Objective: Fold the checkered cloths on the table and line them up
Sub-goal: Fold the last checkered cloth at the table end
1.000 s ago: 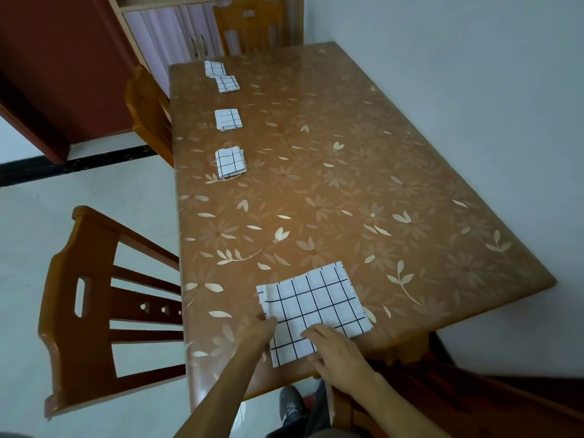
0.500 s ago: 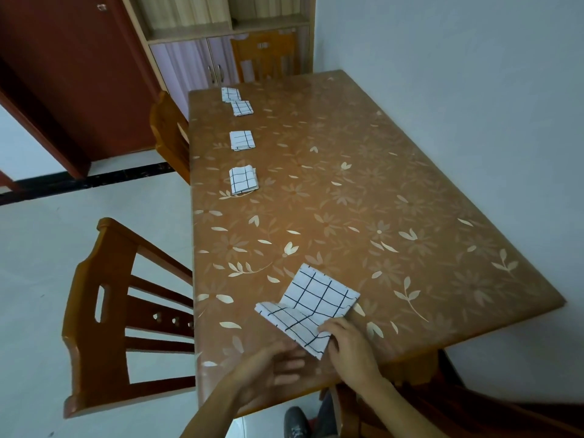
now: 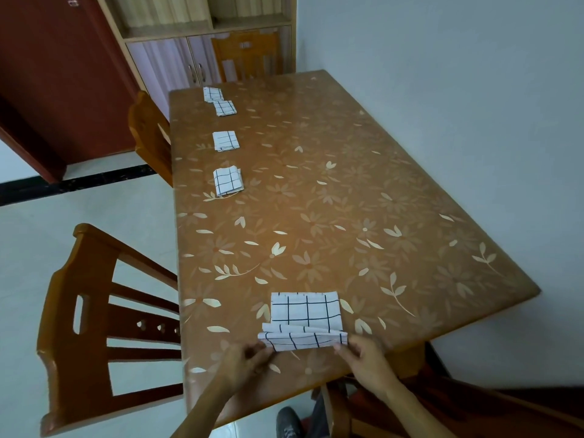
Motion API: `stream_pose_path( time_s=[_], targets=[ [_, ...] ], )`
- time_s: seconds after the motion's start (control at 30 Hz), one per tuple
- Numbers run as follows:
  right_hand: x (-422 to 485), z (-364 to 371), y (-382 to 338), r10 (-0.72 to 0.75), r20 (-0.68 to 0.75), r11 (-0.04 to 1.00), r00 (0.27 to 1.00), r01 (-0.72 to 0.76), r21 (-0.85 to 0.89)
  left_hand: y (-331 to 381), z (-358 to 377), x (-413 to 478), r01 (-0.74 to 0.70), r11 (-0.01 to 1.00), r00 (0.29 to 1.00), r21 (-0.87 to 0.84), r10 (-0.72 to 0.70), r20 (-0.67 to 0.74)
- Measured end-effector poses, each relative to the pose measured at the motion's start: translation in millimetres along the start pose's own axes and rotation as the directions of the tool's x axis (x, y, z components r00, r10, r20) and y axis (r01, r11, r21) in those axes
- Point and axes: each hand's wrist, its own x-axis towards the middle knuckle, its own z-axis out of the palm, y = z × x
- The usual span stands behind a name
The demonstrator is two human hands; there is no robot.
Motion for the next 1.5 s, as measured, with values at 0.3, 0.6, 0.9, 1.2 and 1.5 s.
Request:
stream_pose_path(
  time_s=[0.3,0.6,0.9,1.2,1.5],
  targets=[
    [11.7,0.5,-11.3,0.098,-0.125,0.994,0.987,-0.090,0.065,8.6,13.2,6.9,0.011,1.000,0.998,0.014,-0.012,0.066],
    [25.0,-7.0,-1.3,0.138,-0.102,0.988,0.985,-0.145,-0.061,2.2,23.0,17.7,0.106,0.994,0.994,0.019,-0.107,0.035],
    [42.1,-16.5,1.2,0.177,-0.170,0.938,0.969,-0.218,-0.268,6.1,21.1,16.4,0.147,0.989,0.987,-0.020,-0.146,0.064],
    [47.8,-1.2,-1.9,0.195,-0.281,0.930,0.940,-0.268,-0.250,11.7,26.1,18.8,0.176,0.981,0.984,0.077,-0.174,-0.023],
    [43.6,7.5,-2.3,0.201,-0.298,0.960,0.933,-0.248,-0.129,24.7,58.1,31.8,-0.146,0.682,0.847,0.717,0.461,-0.266]
  ],
)
